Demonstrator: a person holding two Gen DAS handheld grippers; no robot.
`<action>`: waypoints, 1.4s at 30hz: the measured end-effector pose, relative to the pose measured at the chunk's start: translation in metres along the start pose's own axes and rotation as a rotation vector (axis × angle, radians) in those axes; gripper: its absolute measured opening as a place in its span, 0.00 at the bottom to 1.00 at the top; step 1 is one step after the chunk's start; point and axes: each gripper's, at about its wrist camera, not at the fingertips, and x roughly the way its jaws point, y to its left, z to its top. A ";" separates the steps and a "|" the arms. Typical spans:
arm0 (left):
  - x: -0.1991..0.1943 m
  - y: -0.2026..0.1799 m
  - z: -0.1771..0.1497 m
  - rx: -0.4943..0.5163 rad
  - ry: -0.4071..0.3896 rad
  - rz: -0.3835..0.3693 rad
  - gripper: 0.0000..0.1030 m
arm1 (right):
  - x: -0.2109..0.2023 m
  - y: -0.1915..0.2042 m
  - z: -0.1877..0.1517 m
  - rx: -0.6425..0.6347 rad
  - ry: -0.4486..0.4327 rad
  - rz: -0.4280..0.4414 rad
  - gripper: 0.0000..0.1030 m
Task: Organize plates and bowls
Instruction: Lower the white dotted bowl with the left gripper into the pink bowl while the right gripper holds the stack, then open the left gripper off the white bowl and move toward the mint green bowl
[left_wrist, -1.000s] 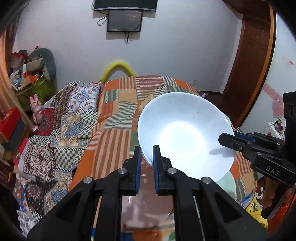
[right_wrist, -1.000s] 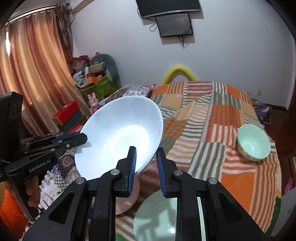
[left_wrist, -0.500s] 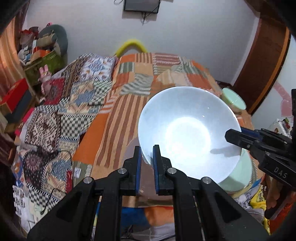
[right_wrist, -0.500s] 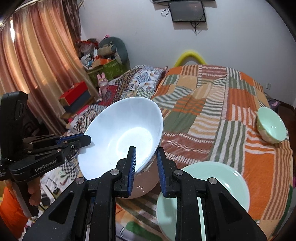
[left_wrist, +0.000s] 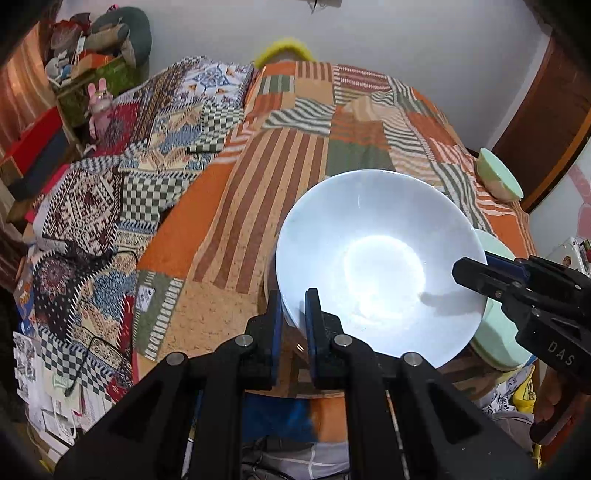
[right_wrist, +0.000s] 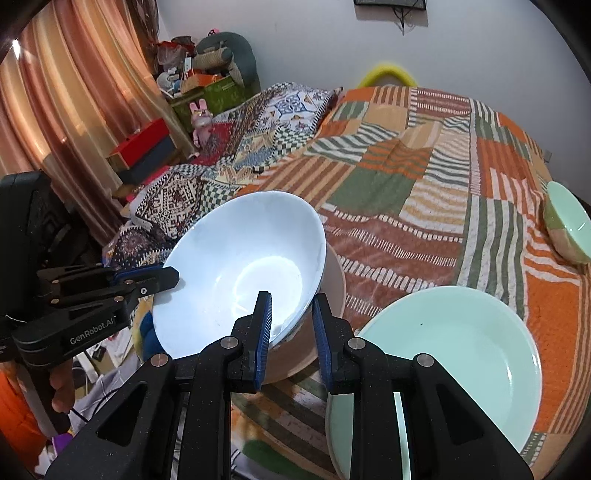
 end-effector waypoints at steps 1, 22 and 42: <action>0.002 0.000 -0.001 -0.001 0.003 0.002 0.10 | 0.002 0.000 0.001 -0.001 0.004 -0.002 0.20; 0.022 0.007 -0.007 -0.001 0.032 0.027 0.10 | 0.031 0.001 -0.009 -0.008 0.088 -0.007 0.22; -0.039 -0.030 0.025 0.070 -0.106 -0.005 0.10 | -0.028 -0.017 0.010 -0.023 -0.063 -0.063 0.35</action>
